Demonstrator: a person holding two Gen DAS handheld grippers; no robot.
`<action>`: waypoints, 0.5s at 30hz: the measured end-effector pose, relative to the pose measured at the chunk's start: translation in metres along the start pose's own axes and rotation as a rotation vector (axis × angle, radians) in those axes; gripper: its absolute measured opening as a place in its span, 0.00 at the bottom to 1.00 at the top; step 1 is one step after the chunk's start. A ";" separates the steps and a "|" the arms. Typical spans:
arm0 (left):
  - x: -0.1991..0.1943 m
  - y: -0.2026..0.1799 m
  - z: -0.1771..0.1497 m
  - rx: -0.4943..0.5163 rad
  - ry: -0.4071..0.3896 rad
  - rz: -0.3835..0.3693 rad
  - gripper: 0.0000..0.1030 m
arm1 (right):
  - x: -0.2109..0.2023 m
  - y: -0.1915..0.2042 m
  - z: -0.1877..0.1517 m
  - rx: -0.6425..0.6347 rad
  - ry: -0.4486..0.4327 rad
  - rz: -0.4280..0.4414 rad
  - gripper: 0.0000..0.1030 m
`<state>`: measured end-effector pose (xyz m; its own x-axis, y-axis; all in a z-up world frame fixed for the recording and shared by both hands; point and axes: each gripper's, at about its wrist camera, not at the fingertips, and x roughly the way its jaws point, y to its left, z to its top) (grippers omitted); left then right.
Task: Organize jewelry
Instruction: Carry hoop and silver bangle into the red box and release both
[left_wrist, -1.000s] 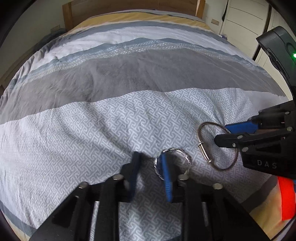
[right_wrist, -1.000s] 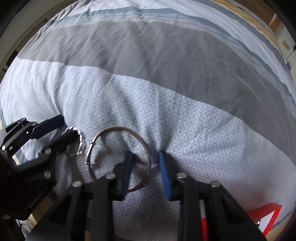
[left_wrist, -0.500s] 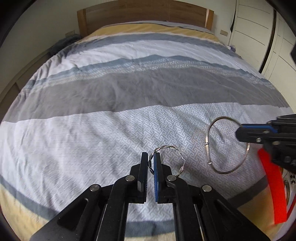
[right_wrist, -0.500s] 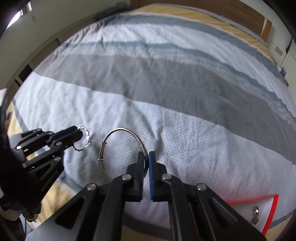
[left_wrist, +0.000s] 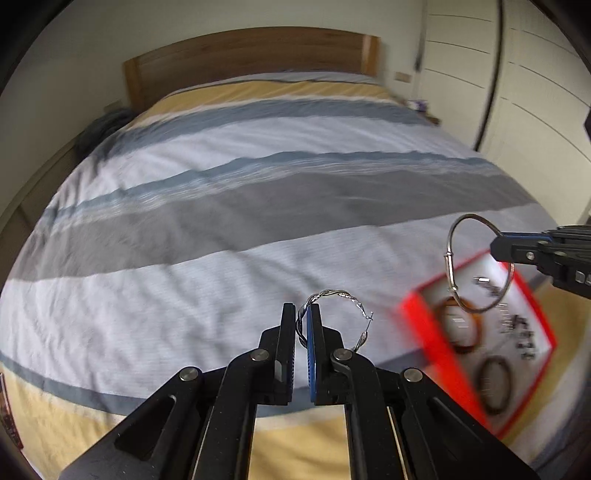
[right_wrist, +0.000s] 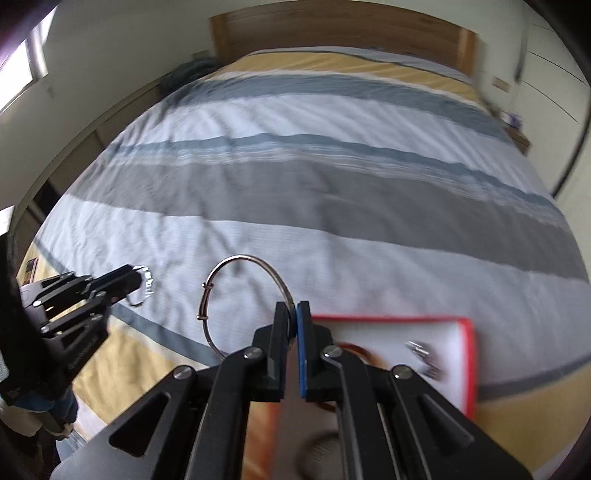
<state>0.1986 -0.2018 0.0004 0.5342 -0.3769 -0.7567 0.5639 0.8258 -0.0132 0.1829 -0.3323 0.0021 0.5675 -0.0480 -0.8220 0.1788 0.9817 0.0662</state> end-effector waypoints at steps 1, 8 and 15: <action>0.001 -0.015 0.001 0.015 -0.001 -0.020 0.05 | -0.003 -0.014 -0.006 0.020 0.003 -0.014 0.04; 0.022 -0.106 -0.007 0.114 0.040 -0.135 0.05 | 0.003 -0.093 -0.051 0.132 0.063 -0.081 0.04; 0.047 -0.160 -0.030 0.184 0.127 -0.169 0.05 | 0.037 -0.120 -0.082 0.180 0.133 -0.060 0.05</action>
<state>0.1146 -0.3390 -0.0529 0.3460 -0.4373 -0.8301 0.7491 0.6615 -0.0363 0.1166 -0.4366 -0.0832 0.4430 -0.0692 -0.8938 0.3561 0.9286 0.1046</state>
